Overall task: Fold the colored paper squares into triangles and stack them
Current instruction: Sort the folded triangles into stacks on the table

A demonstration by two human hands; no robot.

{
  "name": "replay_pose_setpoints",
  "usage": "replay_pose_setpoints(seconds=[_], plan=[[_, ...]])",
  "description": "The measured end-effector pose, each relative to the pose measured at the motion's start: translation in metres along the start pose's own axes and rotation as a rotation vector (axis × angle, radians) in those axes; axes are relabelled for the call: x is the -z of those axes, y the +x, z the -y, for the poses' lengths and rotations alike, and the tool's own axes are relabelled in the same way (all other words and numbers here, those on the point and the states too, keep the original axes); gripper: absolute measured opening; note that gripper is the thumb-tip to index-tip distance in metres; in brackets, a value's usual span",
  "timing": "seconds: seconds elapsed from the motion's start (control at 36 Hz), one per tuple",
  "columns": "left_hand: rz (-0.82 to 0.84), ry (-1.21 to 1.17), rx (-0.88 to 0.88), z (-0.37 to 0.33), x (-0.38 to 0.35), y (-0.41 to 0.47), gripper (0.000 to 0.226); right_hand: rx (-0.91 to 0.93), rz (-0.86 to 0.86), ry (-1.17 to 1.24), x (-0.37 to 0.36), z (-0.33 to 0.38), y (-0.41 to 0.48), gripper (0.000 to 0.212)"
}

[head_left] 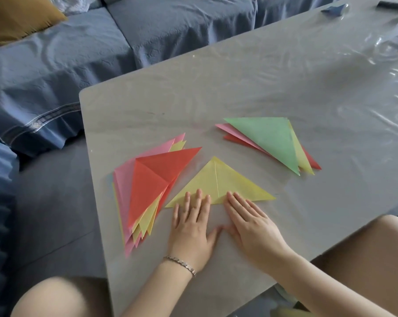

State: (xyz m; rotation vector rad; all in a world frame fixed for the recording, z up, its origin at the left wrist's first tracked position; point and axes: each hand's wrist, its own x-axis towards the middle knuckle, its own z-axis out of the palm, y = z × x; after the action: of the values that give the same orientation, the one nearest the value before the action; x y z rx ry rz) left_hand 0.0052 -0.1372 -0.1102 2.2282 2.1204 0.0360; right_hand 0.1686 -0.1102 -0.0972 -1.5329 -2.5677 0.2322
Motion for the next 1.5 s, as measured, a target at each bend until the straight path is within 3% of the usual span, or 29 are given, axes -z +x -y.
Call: replay_pose_setpoints(seconds=[0.08,0.39,0.5,0.56,0.61,0.64,0.81,0.97,1.03,1.08,1.19,1.22,1.31,1.42,1.5], plan=[[0.023,-0.02,0.051,0.006,-0.002,-0.006,0.067,-0.042,0.03,-0.034,0.005,-0.01,-0.007,0.07],[0.026,-0.015,0.188,0.006,0.002,-0.016,0.066,-0.175,0.076,-0.045,0.022,-0.051,-0.029,0.069],[0.012,-0.011,0.226,0.004,-0.002,-0.016,0.065,-0.165,0.013,-0.02,0.023,-0.05,-0.03,0.067],[0.021,-0.013,0.235,0.002,0.0,-0.015,0.064,-0.171,-0.077,0.012,0.025,-0.046,-0.024,0.051],[0.011,-0.017,0.238,0.0,0.001,-0.014,0.063,-0.223,-0.187,0.064,0.031,-0.042,-0.013,0.023],[0.001,-0.017,0.237,-0.001,0.002,-0.014,0.062,-0.258,-0.186,0.093,0.034,-0.039,-0.005,0.023],[0.085,-0.057,0.26,-0.008,0.009,-0.012,0.062,-0.427,0.182,0.09,0.05,-0.015,0.046,0.063],[0.132,0.007,0.279,-0.008,0.016,-0.011,0.059,-0.52,0.349,0.083,0.05,-0.004,0.076,0.071],[0.073,-0.059,0.239,-0.009,0.031,-0.011,0.055,-0.546,0.368,0.175,0.053,-0.008,0.077,0.07],[-0.114,-0.176,0.161,-0.004,0.046,-0.006,0.05,-0.55,0.368,0.267,0.054,-0.012,0.074,0.059],[-0.343,-0.222,0.145,0.027,0.066,0.015,0.035,-0.486,0.251,0.415,0.049,-0.021,0.059,0.021],[-0.344,-0.196,0.176,0.036,0.065,0.02,0.033,-0.482,0.226,0.456,0.047,-0.025,0.055,0.017],[-0.213,-0.157,0.302,0.056,0.058,0.031,0.06,-0.506,0.145,0.612,0.048,-0.039,0.047,0.003],[-0.124,-0.188,0.367,0.069,0.048,0.037,0.062,-0.624,-0.118,0.94,0.055,-0.056,0.044,0.021],[-0.109,-0.222,0.381,0.072,0.041,0.036,0.053,-0.712,-0.298,0.98,0.056,-0.077,0.053,0.031]])
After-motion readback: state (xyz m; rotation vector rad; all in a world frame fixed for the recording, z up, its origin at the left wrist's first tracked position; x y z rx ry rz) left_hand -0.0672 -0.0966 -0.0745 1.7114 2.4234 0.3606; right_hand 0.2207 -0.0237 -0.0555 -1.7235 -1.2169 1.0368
